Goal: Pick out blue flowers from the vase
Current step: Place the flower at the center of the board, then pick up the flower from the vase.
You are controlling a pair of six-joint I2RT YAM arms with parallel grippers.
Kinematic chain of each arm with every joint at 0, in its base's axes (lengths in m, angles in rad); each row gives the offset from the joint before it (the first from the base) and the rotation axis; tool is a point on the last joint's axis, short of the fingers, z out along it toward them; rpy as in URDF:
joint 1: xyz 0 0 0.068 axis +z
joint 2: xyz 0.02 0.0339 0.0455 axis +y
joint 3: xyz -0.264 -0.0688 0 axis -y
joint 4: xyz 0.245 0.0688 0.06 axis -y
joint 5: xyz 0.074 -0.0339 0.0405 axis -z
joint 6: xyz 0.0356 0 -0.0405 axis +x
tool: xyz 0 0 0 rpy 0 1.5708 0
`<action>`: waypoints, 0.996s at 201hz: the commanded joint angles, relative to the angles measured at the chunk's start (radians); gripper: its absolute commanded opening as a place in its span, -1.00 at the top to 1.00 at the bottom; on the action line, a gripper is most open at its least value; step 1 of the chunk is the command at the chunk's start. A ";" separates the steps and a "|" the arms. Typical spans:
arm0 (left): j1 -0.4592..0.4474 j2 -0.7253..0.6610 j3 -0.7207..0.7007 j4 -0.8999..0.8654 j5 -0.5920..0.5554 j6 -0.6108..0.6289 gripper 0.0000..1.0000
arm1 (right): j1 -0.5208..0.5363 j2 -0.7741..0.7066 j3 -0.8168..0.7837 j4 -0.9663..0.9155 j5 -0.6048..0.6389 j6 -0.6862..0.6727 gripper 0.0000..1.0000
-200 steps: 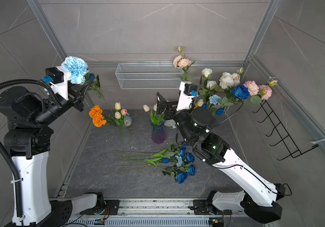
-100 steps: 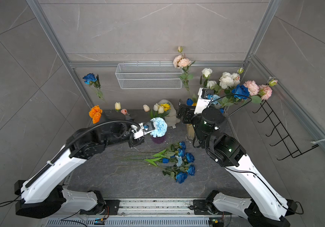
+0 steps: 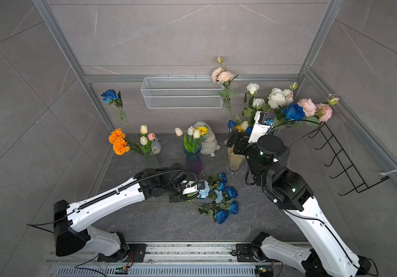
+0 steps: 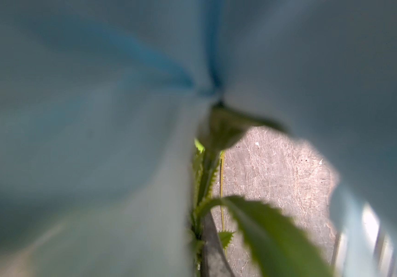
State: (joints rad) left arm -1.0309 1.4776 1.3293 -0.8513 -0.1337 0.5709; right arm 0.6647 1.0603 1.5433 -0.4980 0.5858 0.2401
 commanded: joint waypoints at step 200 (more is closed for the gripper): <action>0.131 0.239 0.063 0.332 0.001 0.043 -0.14 | -0.086 0.083 -0.004 -0.030 -0.183 0.033 -1.00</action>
State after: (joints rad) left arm -0.9104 1.8351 1.4017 -0.5270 -0.1295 0.6312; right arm 0.5873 1.1038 1.5127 -0.5350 0.4637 0.2626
